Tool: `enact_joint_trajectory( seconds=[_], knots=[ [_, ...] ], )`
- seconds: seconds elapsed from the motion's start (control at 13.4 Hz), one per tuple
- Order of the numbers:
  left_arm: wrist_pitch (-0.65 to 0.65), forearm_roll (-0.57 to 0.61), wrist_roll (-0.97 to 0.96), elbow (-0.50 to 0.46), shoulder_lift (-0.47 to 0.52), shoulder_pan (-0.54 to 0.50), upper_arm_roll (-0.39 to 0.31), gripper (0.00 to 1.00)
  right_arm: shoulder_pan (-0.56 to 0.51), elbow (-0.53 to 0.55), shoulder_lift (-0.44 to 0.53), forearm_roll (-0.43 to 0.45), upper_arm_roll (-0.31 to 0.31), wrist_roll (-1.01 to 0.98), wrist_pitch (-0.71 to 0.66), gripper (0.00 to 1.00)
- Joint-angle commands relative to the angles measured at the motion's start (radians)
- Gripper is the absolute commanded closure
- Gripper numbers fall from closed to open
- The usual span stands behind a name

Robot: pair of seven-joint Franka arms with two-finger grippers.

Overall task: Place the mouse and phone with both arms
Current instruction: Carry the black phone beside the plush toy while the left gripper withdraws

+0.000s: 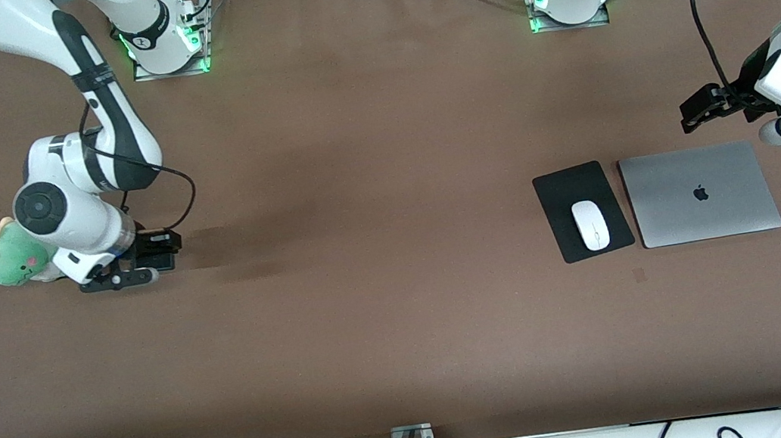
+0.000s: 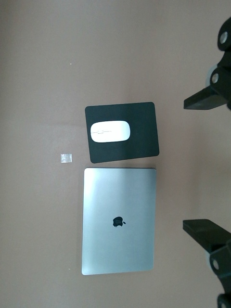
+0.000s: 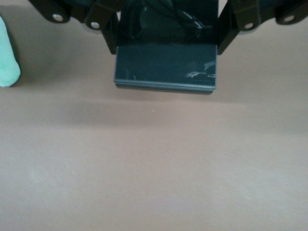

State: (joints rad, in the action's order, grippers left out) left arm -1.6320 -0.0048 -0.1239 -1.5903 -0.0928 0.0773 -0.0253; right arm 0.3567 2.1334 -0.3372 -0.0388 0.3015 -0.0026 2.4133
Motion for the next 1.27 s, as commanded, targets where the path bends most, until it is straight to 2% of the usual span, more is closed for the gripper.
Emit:
enact_joint_trajectory(
  seconds=[0.0, 0.3, 0.6, 0.9, 0.97, 1.05, 1.12, 1.2],
  knots=[
    [-0.017, -0.009, 0.021, 0.0, 0.015, 0.006, -0.011, 0.0, -0.039, 0.137, 0.06, -0.018, -0.005, -0.057, 0.13, 0.69],
    [-0.009, -0.009, 0.012, 0.015, 0.004, 0.012, -0.008, 0.0, -0.143, 0.191, 0.043, -0.029, -0.005, -0.189, 0.239, 0.69],
    [-0.009, -0.009, 0.013, 0.042, 0.004, 0.007, -0.015, 0.0, -0.148, 0.201, -0.02, -0.101, -0.007, -0.214, 0.363, 0.69],
    [-0.009, -0.009, 0.01, 0.043, 0.004, 0.007, -0.016, 0.0, -0.15, 0.194, -0.072, -0.121, -0.015, -0.243, 0.428, 0.67],
    [-0.008, -0.009, 0.01, 0.044, 0.004, 0.007, -0.016, 0.0, -0.15, 0.194, -0.074, -0.121, -0.015, -0.249, 0.426, 0.61],
    [-0.009, -0.009, 0.012, 0.044, 0.004, 0.007, -0.018, 0.0, -0.151, 0.191, -0.075, -0.121, -0.015, -0.249, 0.428, 0.47],
    [-0.009, -0.009, 0.013, 0.044, 0.004, 0.007, -0.018, 0.0, -0.151, 0.183, -0.088, -0.122, -0.015, -0.249, 0.428, 0.1],
    [-0.009, -0.007, 0.015, 0.044, 0.002, 0.007, -0.018, 0.0, -0.151, 0.174, -0.089, -0.124, -0.016, -0.249, 0.426, 0.01]
  ],
)
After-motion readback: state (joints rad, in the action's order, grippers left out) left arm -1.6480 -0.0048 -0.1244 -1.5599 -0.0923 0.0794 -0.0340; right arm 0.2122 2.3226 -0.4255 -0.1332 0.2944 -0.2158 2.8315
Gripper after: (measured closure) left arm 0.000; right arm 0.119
